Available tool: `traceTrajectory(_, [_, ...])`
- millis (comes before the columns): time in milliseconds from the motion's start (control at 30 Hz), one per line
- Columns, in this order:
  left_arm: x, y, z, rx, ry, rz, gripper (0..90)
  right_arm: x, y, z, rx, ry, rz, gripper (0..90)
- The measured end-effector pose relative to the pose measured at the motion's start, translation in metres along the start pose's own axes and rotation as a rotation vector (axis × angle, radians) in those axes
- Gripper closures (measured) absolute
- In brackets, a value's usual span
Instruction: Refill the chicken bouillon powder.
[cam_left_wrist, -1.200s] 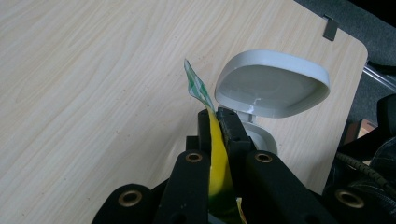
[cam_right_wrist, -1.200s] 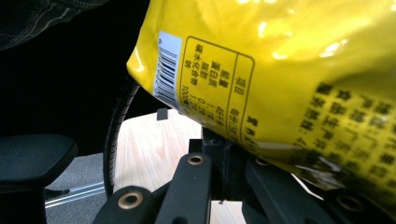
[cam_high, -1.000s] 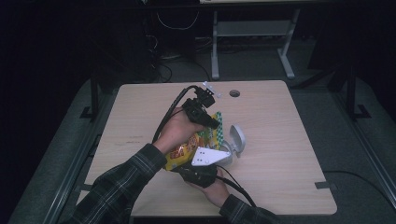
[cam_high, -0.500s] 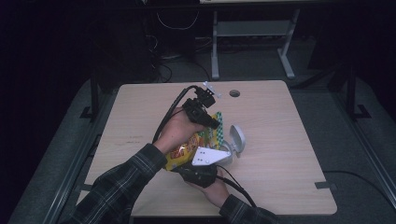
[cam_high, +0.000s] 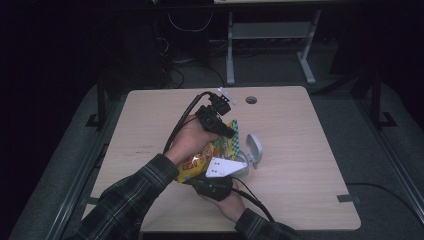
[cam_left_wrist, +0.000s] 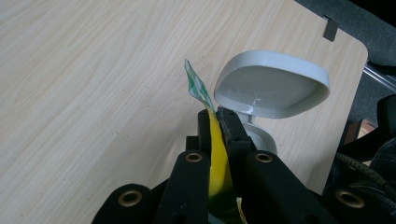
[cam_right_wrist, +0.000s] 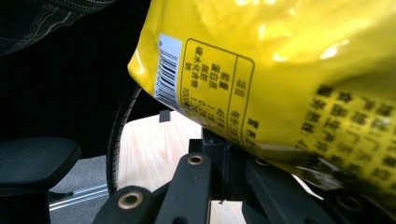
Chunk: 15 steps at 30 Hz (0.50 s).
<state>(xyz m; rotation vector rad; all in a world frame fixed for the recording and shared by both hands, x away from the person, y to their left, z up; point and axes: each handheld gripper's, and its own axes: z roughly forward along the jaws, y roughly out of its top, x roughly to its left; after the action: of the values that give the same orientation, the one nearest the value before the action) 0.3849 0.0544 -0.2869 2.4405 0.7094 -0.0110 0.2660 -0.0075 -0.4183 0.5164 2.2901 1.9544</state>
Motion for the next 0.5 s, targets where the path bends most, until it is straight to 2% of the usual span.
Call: traceTrajectory(500, [-0.0002, 0.0012, 0.0011, 0.003, -0.001, 0.001, 89.7, -0.0002, 0.0001, -0.0005, -0.003, 0.001, 0.005, 90.0])
